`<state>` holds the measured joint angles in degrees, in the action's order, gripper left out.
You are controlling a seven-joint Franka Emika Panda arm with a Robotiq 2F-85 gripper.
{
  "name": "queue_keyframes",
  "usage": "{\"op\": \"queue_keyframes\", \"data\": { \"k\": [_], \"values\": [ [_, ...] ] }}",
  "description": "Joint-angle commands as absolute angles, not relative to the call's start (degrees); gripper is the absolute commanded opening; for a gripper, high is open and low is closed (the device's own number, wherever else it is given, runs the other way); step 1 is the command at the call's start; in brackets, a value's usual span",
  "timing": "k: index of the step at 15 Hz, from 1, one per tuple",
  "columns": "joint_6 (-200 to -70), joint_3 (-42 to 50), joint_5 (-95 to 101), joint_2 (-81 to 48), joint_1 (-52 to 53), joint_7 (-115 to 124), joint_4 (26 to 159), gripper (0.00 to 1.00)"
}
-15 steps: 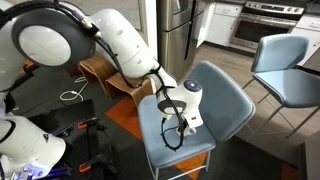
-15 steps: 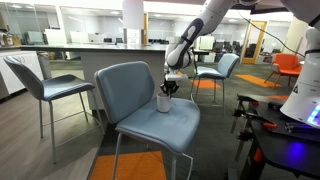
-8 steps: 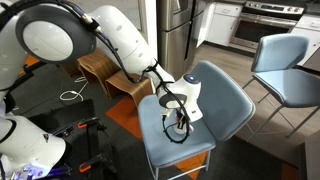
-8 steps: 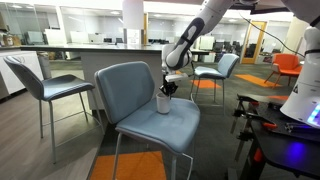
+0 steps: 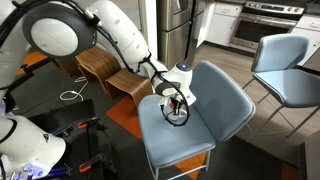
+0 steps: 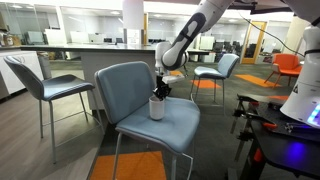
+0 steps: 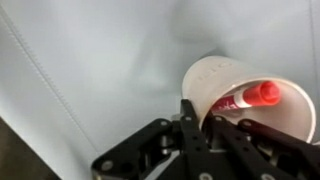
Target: Move the white cup to the left
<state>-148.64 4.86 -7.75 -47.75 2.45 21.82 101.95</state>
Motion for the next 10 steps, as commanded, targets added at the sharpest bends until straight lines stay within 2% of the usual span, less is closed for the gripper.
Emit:
{"op": "queue_keyframes", "data": {
  "k": [1, 10],
  "values": [
    [-148.50, 2.68, -7.75, -46.07, 2.16, 17.17, 103.62, 0.03],
    [-148.53, 0.56, -7.75, -44.74, 2.26, 11.39, 106.85, 0.03]
  ]
}}
